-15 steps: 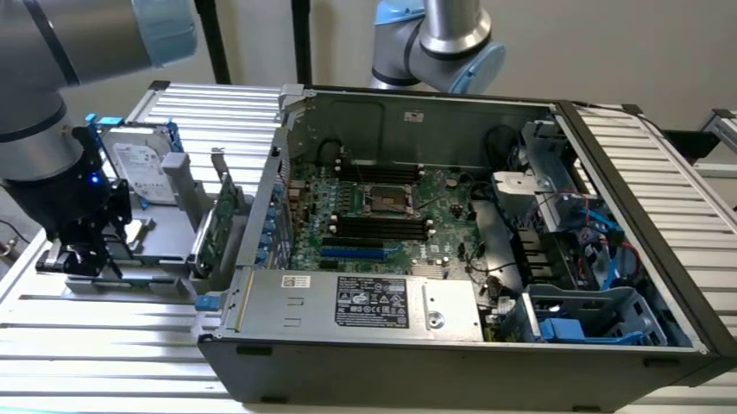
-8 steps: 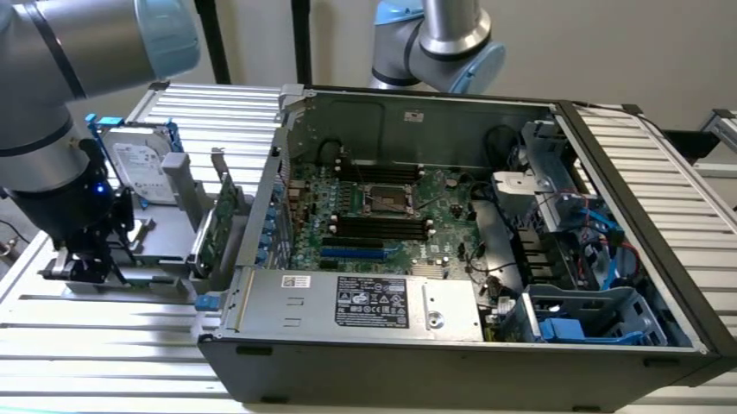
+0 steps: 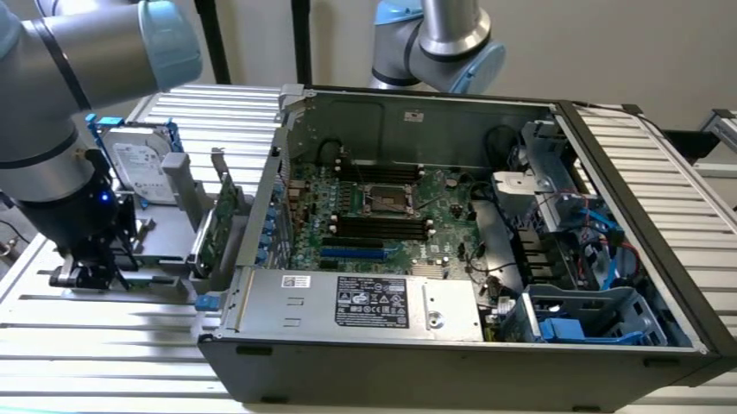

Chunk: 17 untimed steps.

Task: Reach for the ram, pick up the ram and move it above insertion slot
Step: 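Pick up the ram and move it above insertion slot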

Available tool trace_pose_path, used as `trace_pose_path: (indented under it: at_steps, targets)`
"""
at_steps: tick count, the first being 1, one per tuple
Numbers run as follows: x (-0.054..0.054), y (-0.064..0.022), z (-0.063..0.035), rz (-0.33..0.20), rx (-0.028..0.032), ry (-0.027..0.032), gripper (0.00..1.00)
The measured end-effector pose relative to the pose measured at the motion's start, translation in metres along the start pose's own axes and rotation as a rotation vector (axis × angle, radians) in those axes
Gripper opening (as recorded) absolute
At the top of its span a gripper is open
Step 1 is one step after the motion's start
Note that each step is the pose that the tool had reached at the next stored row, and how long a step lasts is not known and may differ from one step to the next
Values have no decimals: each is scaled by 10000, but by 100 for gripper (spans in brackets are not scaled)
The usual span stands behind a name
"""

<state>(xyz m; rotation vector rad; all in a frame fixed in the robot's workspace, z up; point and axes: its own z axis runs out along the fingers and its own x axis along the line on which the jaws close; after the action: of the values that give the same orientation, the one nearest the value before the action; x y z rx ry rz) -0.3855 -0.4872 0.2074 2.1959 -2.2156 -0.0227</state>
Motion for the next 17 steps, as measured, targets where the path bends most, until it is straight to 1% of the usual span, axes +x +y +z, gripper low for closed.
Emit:
trace_pose_path:
  at_steps: [4, 9, 12, 13, 15, 16, 17]
  targets:
    - [1, -1, 44, -28, 0, -27, 36]
    - [1, -2, 88, -38, 0, -104, 36]
    - [1, -2, 100, -41, -1, -135, 36]
    - [1, -3, 103, -43, -2, -144, 35]
    - [1, -3, 106, -46, -1, -155, 22]
    - [1, -3, 107, -47, -1, -157, 22]
    - [1, -3, 106, -48, -1, -156, 16]
